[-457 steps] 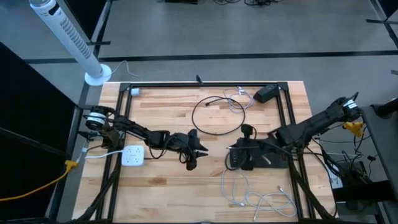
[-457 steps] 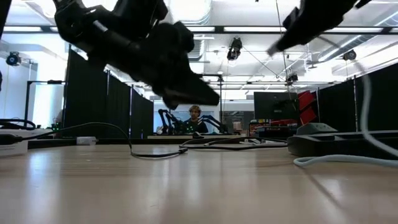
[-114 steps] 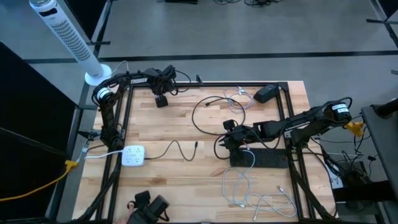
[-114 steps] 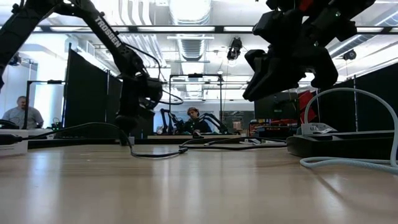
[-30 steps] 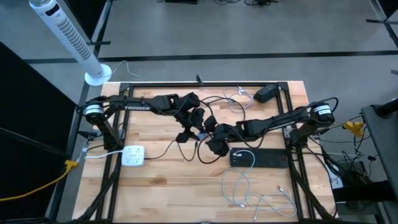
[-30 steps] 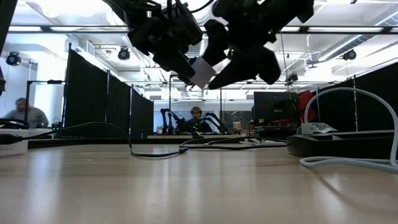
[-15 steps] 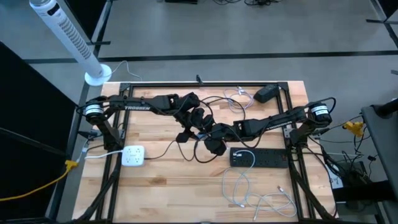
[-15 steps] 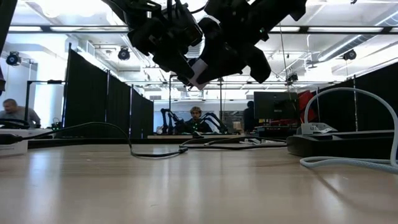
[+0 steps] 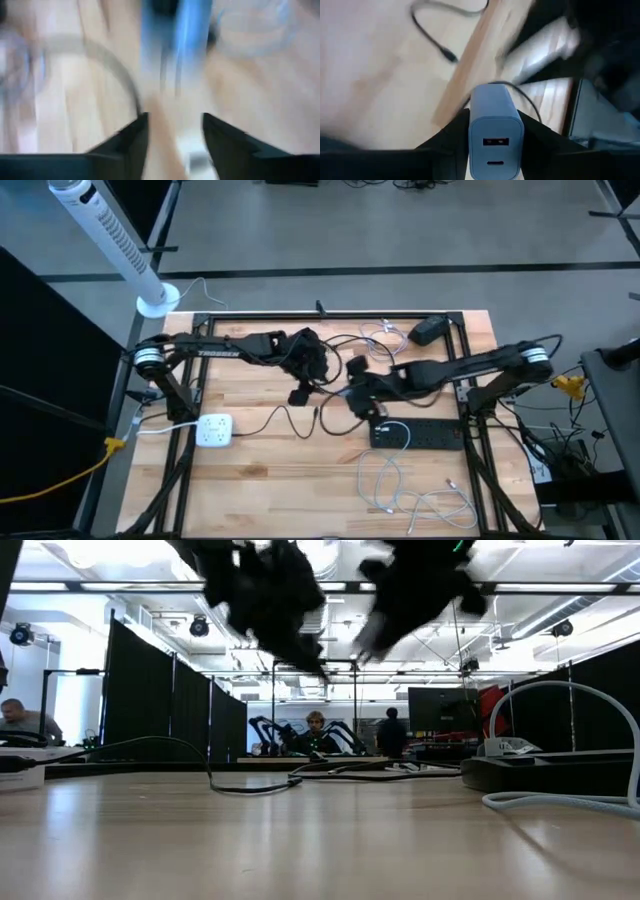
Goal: Insert USB
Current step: Insert the charger adapter into the bottom black outlet extension
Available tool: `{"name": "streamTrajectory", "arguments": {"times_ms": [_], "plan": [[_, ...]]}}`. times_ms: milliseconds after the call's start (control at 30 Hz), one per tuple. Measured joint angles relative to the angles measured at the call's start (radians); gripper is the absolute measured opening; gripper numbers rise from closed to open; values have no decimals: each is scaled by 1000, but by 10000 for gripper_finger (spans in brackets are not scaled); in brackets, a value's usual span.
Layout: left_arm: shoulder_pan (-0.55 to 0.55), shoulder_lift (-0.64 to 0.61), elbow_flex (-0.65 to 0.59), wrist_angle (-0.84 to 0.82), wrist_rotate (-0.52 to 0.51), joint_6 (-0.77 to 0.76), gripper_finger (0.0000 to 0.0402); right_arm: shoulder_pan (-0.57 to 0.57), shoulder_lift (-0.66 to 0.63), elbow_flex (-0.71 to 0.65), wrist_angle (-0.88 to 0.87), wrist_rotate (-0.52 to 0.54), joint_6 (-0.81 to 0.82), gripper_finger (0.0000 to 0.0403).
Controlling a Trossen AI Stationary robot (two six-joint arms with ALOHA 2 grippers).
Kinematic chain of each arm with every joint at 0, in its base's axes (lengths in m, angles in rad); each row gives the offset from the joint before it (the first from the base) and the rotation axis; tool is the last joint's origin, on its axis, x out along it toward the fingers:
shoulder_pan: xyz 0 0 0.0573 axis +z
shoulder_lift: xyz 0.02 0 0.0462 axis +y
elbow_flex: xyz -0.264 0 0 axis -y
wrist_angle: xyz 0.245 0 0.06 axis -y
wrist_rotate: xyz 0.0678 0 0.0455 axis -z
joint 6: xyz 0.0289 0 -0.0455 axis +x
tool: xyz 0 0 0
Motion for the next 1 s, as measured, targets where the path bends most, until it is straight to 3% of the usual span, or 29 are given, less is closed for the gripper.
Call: {"name": "streamTrajectory", "arguments": {"times_ms": [167,300,400,533,1000], "plan": [[-5,-7,8,57,-188,-7,177,-3,-54,121,-371,-28,258,113],[0,2,0,38,-311,-64,182,-15,-65,149,-569,-146,450,113],[-3,-1,0,37,-364,-70,173,-17,-60,116,-610,-246,537,113],[-2,0,-1,-14,-408,-86,153,-16,-59,40,-627,-282,633,113],[-2,0,0,-53,-417,-96,98,8,-70,-256,-489,-421,855,113]]}}
